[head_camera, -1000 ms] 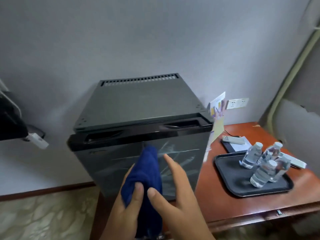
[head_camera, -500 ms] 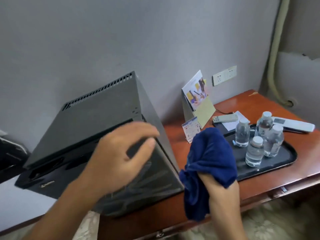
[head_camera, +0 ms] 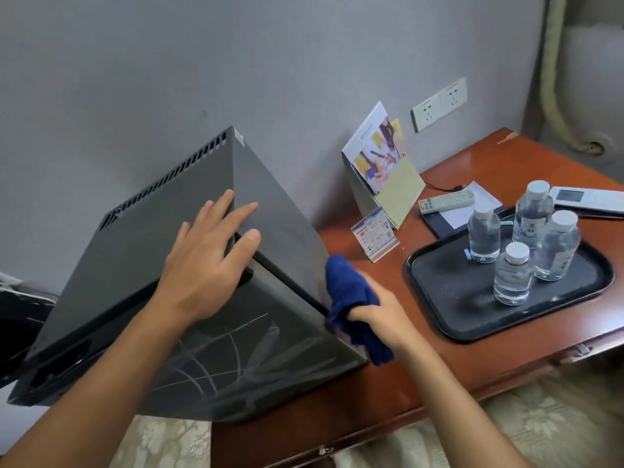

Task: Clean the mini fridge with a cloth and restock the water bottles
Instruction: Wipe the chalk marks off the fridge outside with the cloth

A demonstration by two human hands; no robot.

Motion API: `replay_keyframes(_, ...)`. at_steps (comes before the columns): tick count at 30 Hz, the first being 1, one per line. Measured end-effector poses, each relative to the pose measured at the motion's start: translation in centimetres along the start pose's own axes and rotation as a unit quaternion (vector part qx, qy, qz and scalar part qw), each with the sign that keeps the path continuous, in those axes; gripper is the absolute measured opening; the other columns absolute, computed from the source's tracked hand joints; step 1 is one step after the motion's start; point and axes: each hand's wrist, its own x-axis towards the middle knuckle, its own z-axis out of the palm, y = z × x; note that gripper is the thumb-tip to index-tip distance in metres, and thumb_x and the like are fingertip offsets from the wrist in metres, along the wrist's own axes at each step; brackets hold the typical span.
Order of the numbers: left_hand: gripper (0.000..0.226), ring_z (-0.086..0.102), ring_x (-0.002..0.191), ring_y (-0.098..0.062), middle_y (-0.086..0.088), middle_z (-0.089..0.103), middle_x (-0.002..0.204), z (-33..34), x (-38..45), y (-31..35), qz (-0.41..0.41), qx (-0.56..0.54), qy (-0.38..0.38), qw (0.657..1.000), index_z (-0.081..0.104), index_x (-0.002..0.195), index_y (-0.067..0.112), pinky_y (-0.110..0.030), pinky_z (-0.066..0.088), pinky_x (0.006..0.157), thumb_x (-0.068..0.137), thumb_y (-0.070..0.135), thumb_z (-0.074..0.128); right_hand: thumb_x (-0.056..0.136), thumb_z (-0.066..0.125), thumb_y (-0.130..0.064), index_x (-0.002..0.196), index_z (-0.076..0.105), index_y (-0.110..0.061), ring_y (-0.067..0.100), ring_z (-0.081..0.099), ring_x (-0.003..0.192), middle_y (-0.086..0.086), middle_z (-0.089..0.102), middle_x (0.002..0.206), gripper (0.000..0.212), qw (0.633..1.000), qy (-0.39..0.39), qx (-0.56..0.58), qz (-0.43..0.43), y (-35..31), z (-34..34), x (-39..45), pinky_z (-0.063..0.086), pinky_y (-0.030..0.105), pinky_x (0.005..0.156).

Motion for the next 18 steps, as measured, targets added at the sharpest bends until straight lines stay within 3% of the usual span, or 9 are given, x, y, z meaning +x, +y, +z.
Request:
replay_keyframes(1, 0.067, -0.003, 0.154, 0.002, 0.026, 0.006, 0.168, 0.1, -0.1, -0.1, 0.001, 0.000, 0.002, 1.000, 0.030, 0.154, 0.051, -0.044, 0.000, 0.126, 0.092, 0.072, 0.016, 0.064, 0.076, -0.018, 0.126, 0.055, -0.050, 0.019, 0.062, 0.123, -0.007, 0.066, 0.131, 0.073, 0.998, -0.047, -0.021, 0.020, 0.5, 0.6, 0.5, 0.051, 0.017, 0.093)
replay_keyframes(3, 0.065, -0.005, 0.153, 0.005, 0.028, 0.006, 0.167, 0.4, -0.2, 0.0, 0.004, -0.005, 0.009, 1.000, 0.032, 0.153, 0.052, -0.044, 0.000, 0.126, 0.093, 0.071, 0.016, 0.074, 0.080, -0.032, 0.135, 0.055, -0.027, 0.020, 0.060, 0.119, 0.008, 0.062, 0.133, 0.066, 0.992, -0.115, -0.029, 0.047, 1.3, 1.3, 1.1, 0.043, 0.003, 0.085)
replay_keyframes(4, 0.064, -0.005, 0.153, 0.005, 0.029, 0.005, 0.167, 0.4, -0.1, 0.0, 0.004, -0.005, 0.010, 1.000, 0.033, 0.152, 0.052, -0.044, -0.001, 0.126, 0.093, 0.070, 0.017, 0.083, 0.076, -0.047, 0.132, 0.056, -0.014, 0.022, 0.063, 0.107, 0.018, 0.063, 0.123, 0.062, 0.990, -0.125, 0.005, 0.063, 1.6, 1.6, 1.2, 0.045, 0.007, 0.083)
replay_keyframes(5, 0.064, -0.006, 0.153, 0.006, 0.029, 0.005, 0.167, 0.4, 0.0, 0.0, 0.003, -0.006, 0.010, 1.000, 0.033, 0.152, 0.053, -0.044, -0.001, 0.126, 0.092, 0.070, 0.019, 0.086, 0.066, -0.065, 0.124, 0.058, -0.010, 0.021, 0.065, 0.096, 0.017, 0.066, 0.110, 0.067, 0.989, -0.114, 0.038, 0.091, 1.9, 2.0, 1.4, 0.049, 0.015, 0.085)
replay_keyframes(7, 0.063, -0.006, 0.153, 0.005, 0.029, 0.005, 0.167, 0.3, 0.2, 0.1, 0.003, -0.005, 0.007, 1.000, 0.033, 0.151, 0.053, -0.045, -0.002, 0.126, 0.092, 0.069, 0.020, 0.077, 0.056, -0.085, 0.110, 0.061, -0.022, 0.015, 0.065, 0.093, 0.005, 0.069, 0.101, 0.072, 0.989, -0.048, 0.081, 0.114, 3.0, 3.4, 2.4, 0.050, 0.033, 0.097)
replay_keyframes(9, 0.062, -0.005, 0.153, 0.005, 0.029, 0.005, 0.166, 0.3, 0.3, 0.0, 0.002, -0.010, 0.010, 1.000, 0.034, 0.151, 0.054, -0.045, -0.001, 0.125, 0.092, 0.069, 0.020, 0.074, 0.055, -0.081, 0.107, 0.062, -0.032, 0.013, 0.065, 0.102, -0.005, 0.071, 0.107, 0.060, 0.991, 0.052, 0.058, 0.105, 4.8, 4.6, 3.4, 0.049, 0.041, 0.101)
replay_keyframes(11, 0.063, -0.003, 0.154, 0.004, 0.029, 0.006, 0.166, 0.2, 0.3, 0.0, 0.000, -0.014, 0.011, 1.000, 0.035, 0.151, 0.053, -0.046, 0.000, 0.125, 0.092, 0.068, 0.020, 0.074, 0.053, -0.074, 0.112, 0.064, -0.035, 0.016, 0.065, 0.110, -0.008, 0.070, 0.113, 0.055, 0.987, 0.104, 0.047, 0.109, 7.3, 5.1, 4.0, 0.048, 0.043, 0.103)
replay_keyframes(14, 0.063, 0.000, 0.154, 0.003, 0.029, 0.009, 0.166, 0.3, 0.3, 0.0, -0.003, -0.022, 0.014, 1.000, 0.037, 0.150, 0.052, -0.047, 0.002, 0.126, 0.091, 0.068, 0.020, 0.074, 0.050, -0.076, 0.133, 0.054, -0.049, 0.023, 0.061, 0.120, -0.004, 0.065, 0.131, 0.065, 0.983, 0.095, 0.007, 0.156, 13.0, 4.0, 4.2, 0.046, 0.045, 0.107)
replay_keyframes(18, 0.065, 0.002, 0.154, 0.002, 0.028, 0.010, 0.166, 0.5, 0.2, 0.2, -0.011, -0.029, 0.015, 0.999, 0.038, 0.151, 0.050, -0.047, 0.001, 0.126, 0.091, 0.068, 0.019, 0.076, 0.036, -0.081, 0.133, 0.050, -0.051, 0.029, 0.061, 0.116, 0.000, 0.063, 0.129, 0.066, 0.971, 0.096, -0.064, 0.208, 13.3, 3.5, 2.9, 0.048, 0.046, 0.101)
